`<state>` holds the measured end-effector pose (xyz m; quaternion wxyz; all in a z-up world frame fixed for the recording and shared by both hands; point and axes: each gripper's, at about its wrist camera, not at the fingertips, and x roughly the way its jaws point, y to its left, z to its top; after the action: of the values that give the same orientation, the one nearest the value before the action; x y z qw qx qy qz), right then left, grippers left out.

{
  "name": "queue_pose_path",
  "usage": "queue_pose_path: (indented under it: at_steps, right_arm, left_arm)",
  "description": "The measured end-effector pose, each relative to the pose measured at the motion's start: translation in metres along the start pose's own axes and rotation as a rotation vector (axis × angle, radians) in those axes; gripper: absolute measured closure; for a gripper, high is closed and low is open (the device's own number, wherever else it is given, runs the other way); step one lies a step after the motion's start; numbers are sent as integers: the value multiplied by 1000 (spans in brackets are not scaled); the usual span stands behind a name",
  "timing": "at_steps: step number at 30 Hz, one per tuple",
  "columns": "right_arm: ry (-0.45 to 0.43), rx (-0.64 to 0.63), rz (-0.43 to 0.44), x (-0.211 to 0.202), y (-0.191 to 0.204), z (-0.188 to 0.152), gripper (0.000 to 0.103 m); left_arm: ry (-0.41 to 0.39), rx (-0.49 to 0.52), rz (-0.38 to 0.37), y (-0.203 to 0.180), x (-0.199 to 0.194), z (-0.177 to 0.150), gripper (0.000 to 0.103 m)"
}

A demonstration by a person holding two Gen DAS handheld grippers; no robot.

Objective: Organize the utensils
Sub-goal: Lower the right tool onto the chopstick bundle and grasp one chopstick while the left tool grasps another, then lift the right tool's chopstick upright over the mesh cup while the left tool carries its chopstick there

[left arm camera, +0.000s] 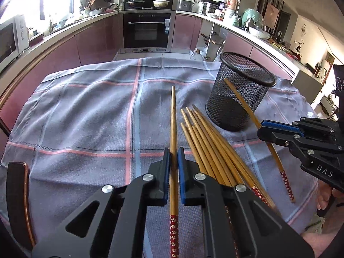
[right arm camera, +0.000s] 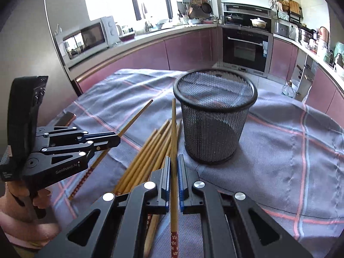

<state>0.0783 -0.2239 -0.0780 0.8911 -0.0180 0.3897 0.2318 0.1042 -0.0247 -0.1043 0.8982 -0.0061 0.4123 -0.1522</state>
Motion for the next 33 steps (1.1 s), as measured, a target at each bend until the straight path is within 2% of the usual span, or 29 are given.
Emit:
queue_pose_path:
  at_steps: [10,18,23,28,33]
  right_arm:
    - [-189,16,47,-53,-5,23,98]
    - [-324,21,44,-89,-15,48,98]
    - [-387,17,35,-107,-23,65,98]
    - [-428,30,30,-115,-33,82,98]
    - [-469,42,1,-121,-43,94,98]
  left_arm:
    - [-153,-16,-134,-2,-67,34,95]
    - [-289,-29,-236,-7,-121,69,96]
    - [-361,-15,-247,-22,-145,96,96]
    - [-383,-8,-266,-41,-159,121,96]
    - [-409,-8,-255,-57,-160,141,96]
